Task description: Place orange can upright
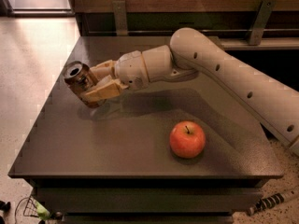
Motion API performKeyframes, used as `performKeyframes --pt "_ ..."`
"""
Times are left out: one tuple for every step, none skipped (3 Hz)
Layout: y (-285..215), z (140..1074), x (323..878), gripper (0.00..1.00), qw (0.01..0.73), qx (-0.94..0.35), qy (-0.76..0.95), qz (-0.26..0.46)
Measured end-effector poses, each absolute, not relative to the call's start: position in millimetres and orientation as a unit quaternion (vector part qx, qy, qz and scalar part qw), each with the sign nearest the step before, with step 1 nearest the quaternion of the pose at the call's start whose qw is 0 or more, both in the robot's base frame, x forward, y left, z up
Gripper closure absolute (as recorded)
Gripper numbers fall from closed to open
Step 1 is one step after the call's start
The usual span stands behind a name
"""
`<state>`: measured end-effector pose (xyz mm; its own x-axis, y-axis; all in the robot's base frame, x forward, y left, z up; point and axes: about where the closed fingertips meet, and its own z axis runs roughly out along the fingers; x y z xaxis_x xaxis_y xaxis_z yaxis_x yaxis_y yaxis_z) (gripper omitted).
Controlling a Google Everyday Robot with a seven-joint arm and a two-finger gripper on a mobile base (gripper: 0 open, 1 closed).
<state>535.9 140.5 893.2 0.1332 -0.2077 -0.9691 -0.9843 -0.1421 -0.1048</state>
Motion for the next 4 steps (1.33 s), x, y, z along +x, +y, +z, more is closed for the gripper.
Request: performKeyframes --pt "134.4 876.0 537.4 1.0 0.44 -0.574 0.497 0.48" --pt "124.0 852.5 540.7 1.0 0.441 -0.548 0.509 0.496" --pt "121.8 849.9 542.0 1.0 0.441 -0.548 0.512 0.493" --pt "122.0 850.4 541.9 0.77 0.441 -0.548 0.512 0.493"
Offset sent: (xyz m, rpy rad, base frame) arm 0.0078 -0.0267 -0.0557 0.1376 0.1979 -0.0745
